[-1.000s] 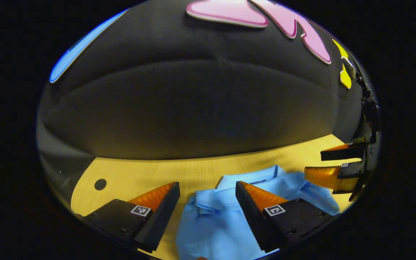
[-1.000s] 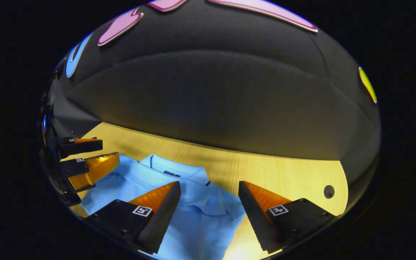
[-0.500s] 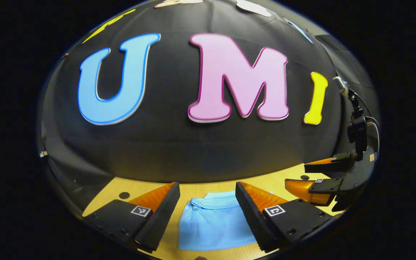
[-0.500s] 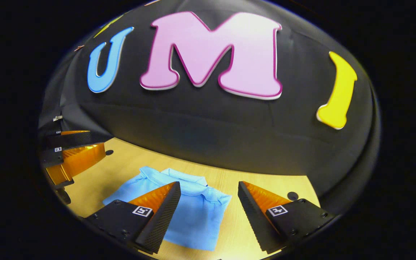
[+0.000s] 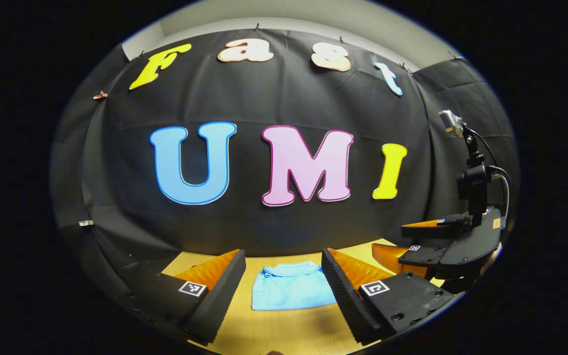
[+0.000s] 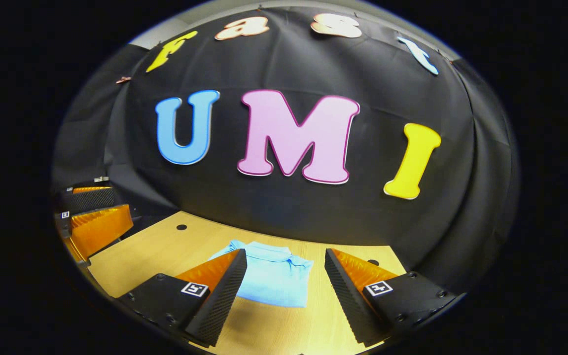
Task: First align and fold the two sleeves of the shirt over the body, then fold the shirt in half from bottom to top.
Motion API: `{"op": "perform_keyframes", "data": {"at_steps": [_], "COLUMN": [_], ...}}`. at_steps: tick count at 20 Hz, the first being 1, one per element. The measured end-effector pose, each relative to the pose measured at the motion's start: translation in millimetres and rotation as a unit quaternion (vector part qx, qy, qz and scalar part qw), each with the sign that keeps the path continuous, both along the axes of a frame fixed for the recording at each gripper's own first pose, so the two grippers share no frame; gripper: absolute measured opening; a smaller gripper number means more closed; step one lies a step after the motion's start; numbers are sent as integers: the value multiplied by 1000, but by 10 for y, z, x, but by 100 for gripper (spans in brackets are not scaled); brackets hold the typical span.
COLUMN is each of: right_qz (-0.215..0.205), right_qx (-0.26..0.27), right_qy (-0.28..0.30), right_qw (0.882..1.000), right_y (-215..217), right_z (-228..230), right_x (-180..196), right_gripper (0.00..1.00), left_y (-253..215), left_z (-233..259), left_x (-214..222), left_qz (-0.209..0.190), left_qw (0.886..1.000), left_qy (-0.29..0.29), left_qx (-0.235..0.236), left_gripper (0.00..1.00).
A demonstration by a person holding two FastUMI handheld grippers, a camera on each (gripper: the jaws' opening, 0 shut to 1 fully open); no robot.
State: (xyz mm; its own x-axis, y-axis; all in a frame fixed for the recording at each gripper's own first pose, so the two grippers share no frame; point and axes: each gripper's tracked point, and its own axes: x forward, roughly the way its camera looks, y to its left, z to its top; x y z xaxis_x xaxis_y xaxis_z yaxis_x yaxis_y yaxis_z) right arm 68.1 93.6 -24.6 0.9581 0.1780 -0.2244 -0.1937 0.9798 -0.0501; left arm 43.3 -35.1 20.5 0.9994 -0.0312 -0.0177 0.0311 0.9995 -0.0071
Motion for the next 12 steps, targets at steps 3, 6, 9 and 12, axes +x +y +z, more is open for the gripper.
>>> {"op": "perform_keyframes", "data": {"at_steps": [3, 6, 9, 12], "right_qz": [-2, -7, -18, -28], "right_qx": [13, 20, 23, 30], "right_qy": [-13, -7, -6, -6], "right_qw": [1000, 1000, 1000, 999], "right_y": [66, 47, -23, -10], "right_z": [132, 147, 197, 189], "right_x": [-536, -928, -1150, -1294], "right_gripper": [97, 97, 97, 97], "left_y": [-32, -87, -70, -4], "left_z": [72, 47, 45, 43], "left_x": [-668, -1125, -1366, -1369], "left_qz": [-5, -10, -12, -12], "left_qw": [1000, 1000, 1000, 1000], "left_qy": [-11, -16, -21, -22], "left_qx": [-2, -13, -12, -3], "left_gripper": [98, 98, 98, 98]}}
